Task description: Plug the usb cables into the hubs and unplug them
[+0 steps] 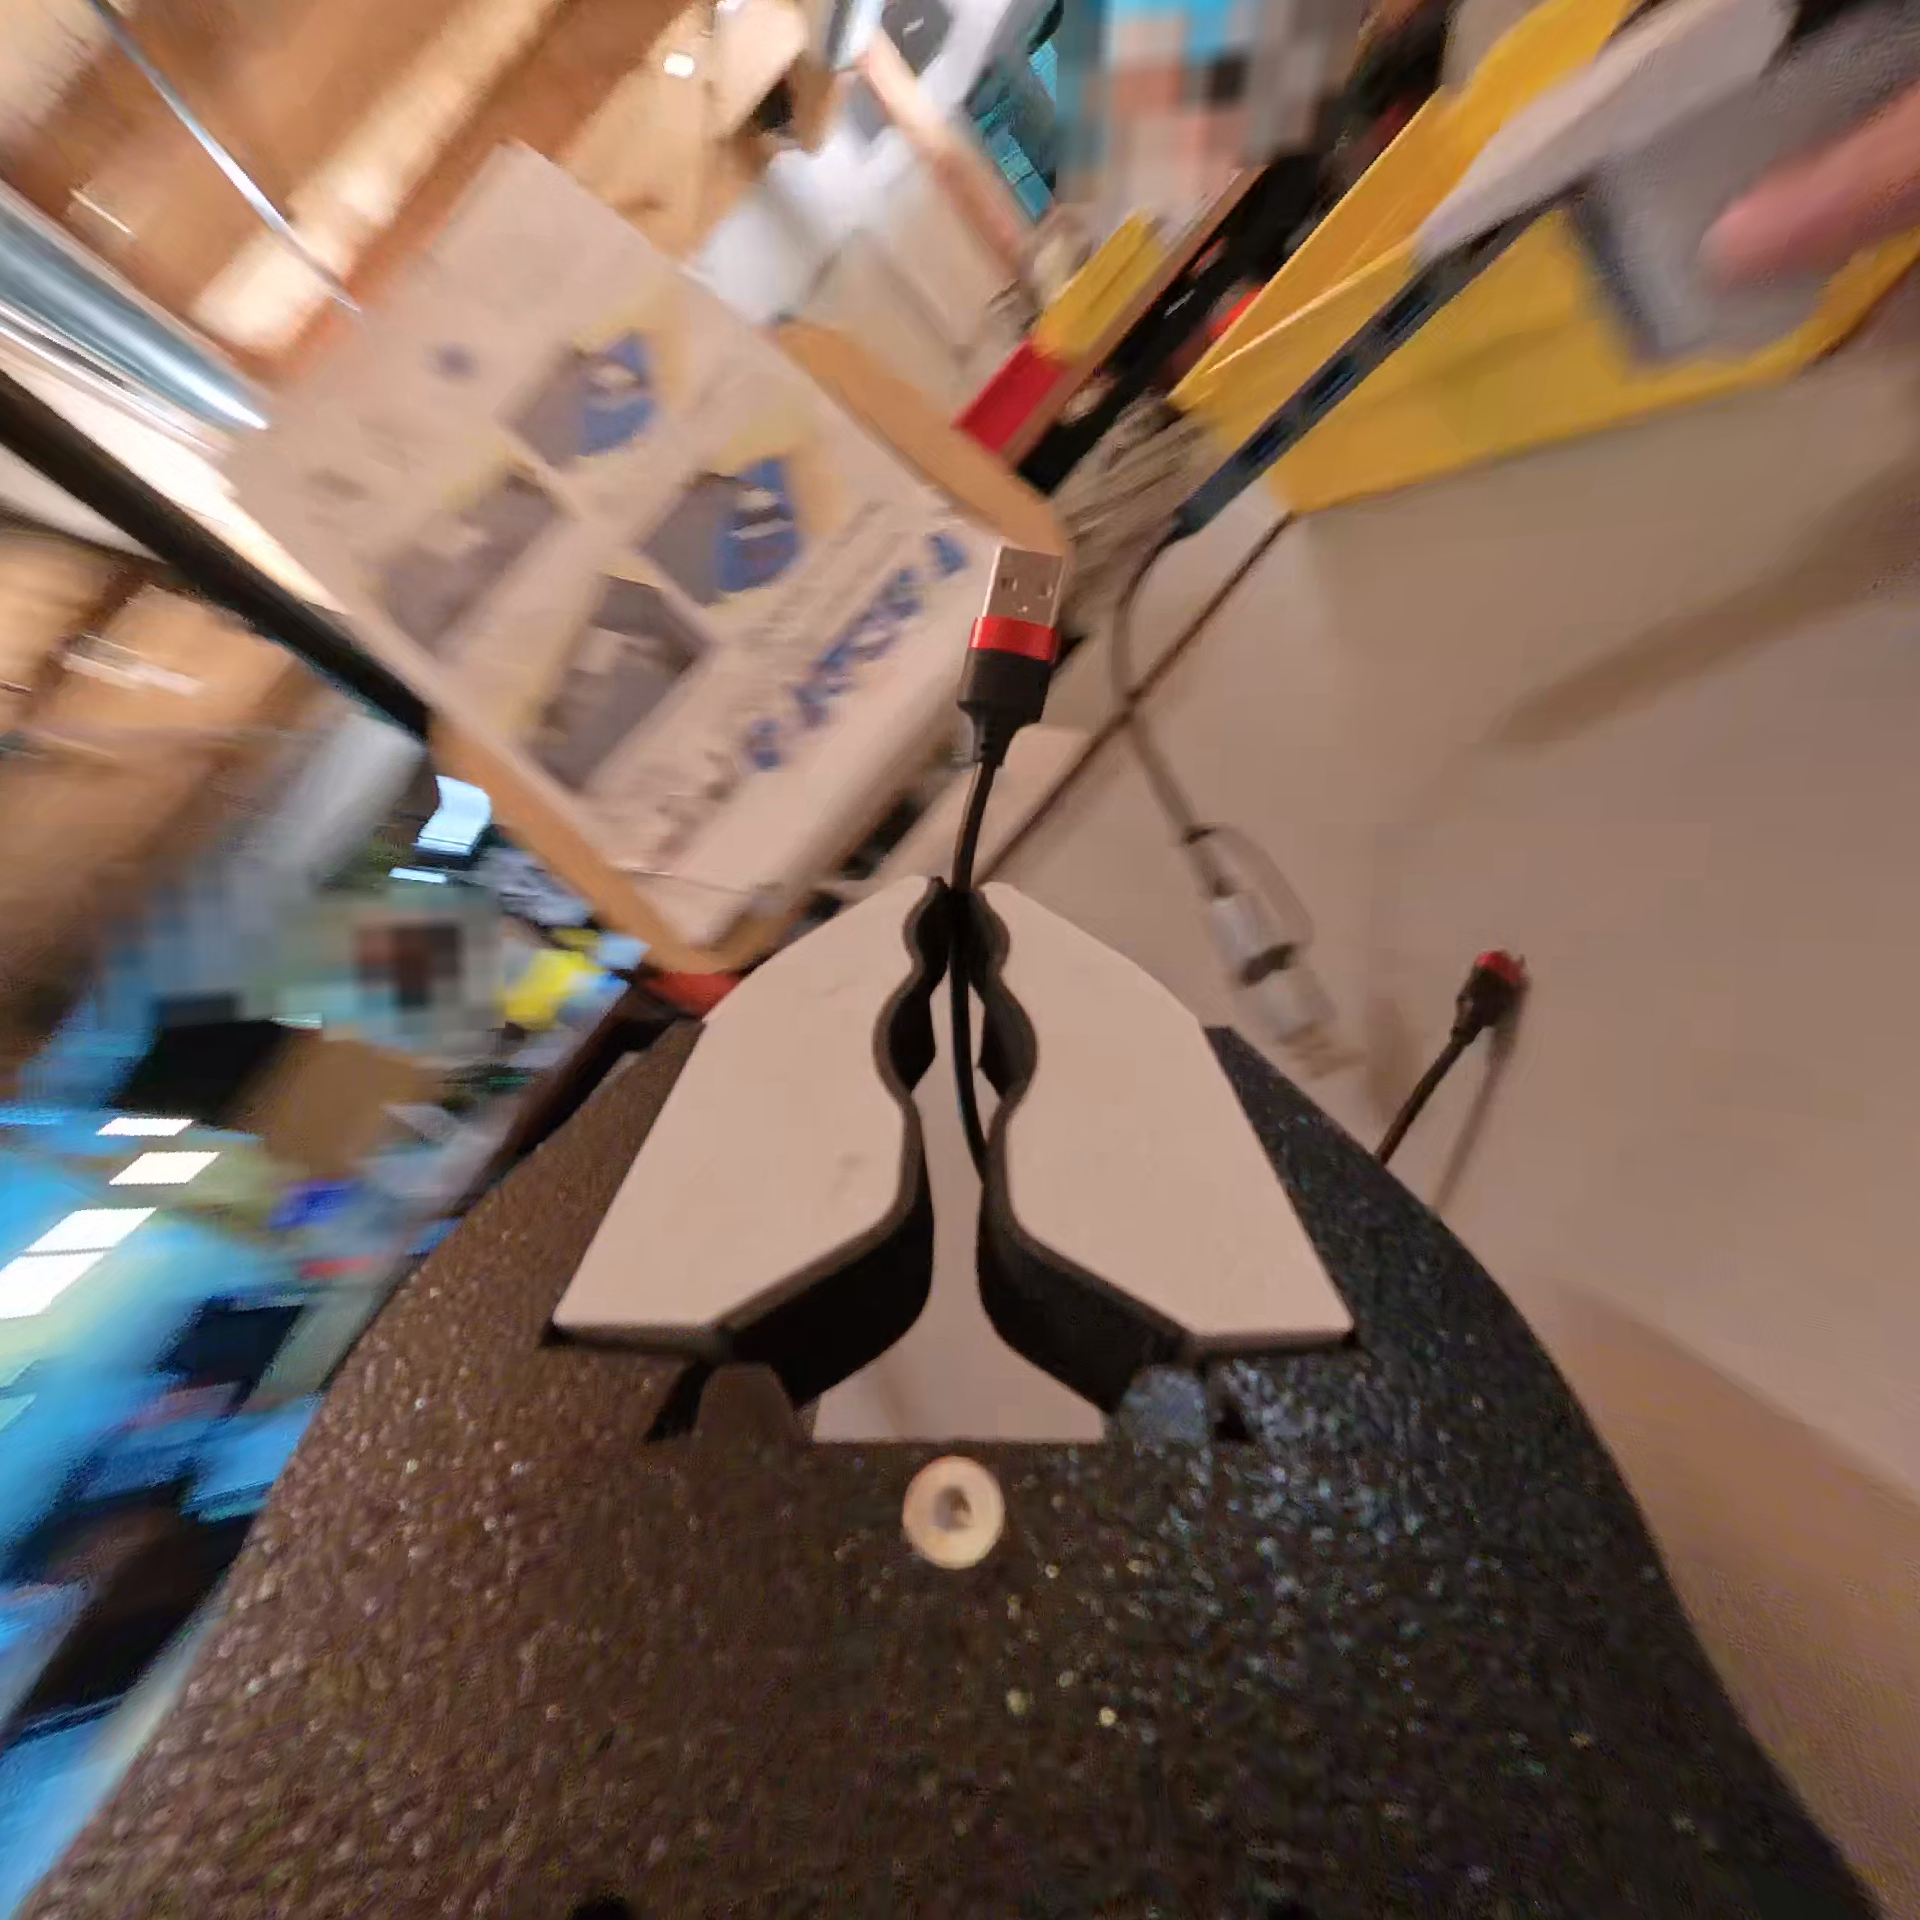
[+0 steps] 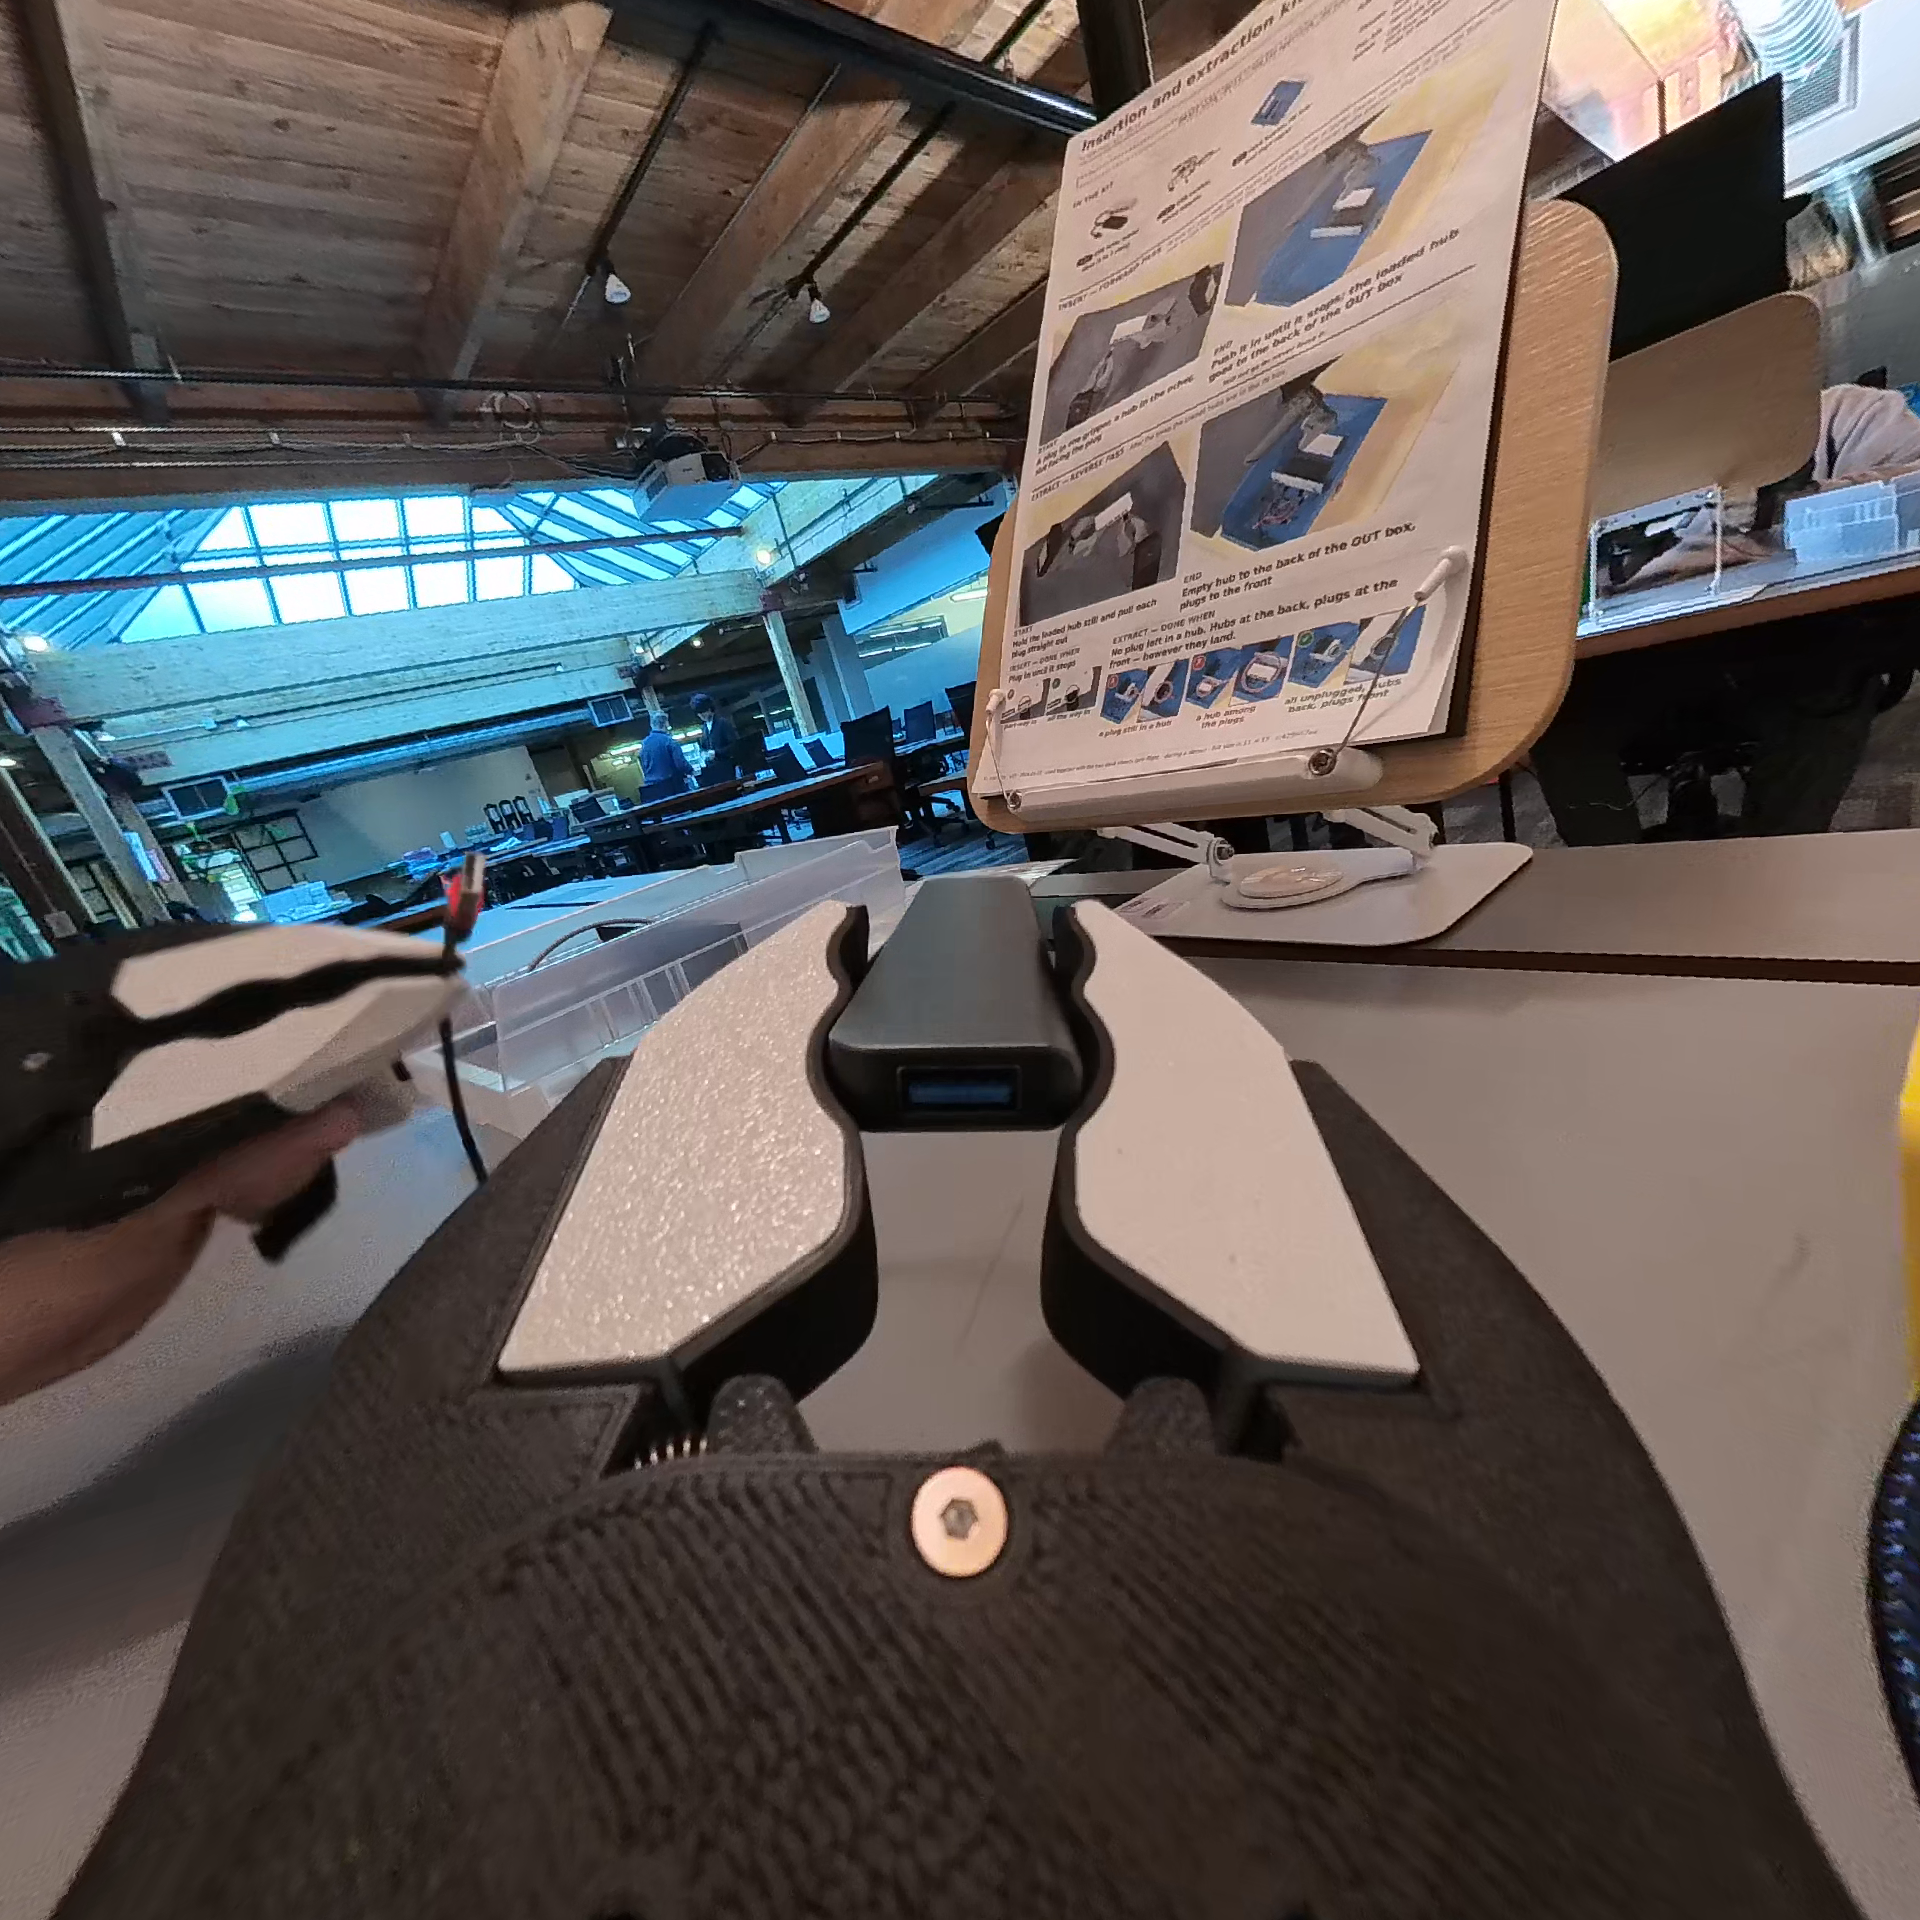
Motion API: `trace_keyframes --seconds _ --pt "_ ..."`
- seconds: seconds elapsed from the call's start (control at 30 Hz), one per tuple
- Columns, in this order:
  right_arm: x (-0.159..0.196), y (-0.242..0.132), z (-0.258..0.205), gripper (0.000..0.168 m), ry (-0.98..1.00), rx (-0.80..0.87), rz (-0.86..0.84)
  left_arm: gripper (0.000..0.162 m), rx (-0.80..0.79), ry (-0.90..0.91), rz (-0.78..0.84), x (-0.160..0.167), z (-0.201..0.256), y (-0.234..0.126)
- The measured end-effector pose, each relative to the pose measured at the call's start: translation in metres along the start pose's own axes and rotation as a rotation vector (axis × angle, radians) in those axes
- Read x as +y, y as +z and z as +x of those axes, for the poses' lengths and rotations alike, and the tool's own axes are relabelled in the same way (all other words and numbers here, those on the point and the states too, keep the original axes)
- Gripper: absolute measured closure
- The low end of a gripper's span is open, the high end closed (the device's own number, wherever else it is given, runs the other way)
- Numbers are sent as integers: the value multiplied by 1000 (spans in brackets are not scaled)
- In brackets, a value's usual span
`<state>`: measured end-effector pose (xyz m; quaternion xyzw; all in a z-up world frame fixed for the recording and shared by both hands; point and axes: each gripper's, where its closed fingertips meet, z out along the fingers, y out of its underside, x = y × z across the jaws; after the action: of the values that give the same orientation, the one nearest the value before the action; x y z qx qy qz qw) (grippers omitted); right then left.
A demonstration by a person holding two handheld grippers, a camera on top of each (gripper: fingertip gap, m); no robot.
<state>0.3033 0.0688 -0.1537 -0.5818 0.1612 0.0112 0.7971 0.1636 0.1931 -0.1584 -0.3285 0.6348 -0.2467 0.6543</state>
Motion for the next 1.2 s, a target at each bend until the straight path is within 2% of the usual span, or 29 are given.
trace_keyframes --seconds 0.07,0.17,0.2,0.27,0.4,0.5,0.63,0.77,0.9,1.03,1.13,1.2 --pt "0 0 -1 133 -3 -2 -2 160 -158 220 -34 -7 -18 -7" --pt "0 0 0 133 -9 0 -1 160 -231 459 -68 -13 -13 -17" --pt "0 0 0 133 -10 1 -1 160 -201 530 -73 -13 -2 -18" --pt "-1 0 1 133 -6 2 0 160 -13 625 -104 -3 37 -18" --pt "-1 -1 1 133 -5 1 2 160 269 651 -231 22 90 -28" --pt "0 0 1 133 -4 -2 0 151 454 537 -324 33 115 -38" --pt "-1 -1 2 133 3 2 4 132 706 246 -429 36 140 -52" --pt "0 -1 1 133 3 -10 -2 130 879 -69 -450 22 148 -58" --pt "2 1 -3 133 -17 -26 -16 135 929 -347 -613 27 142 -50" --pt "3 1 -10 133 -44 -62 -27 138 948 -420 -694 33 151 -43" --pt "2 1 -15 133 -48 -90 -23 134 923 -412 -659 24 152 -34" --pt "0 1 -17 133 -21 -111 -10 135 949 -562 -546 -6 152 -26"
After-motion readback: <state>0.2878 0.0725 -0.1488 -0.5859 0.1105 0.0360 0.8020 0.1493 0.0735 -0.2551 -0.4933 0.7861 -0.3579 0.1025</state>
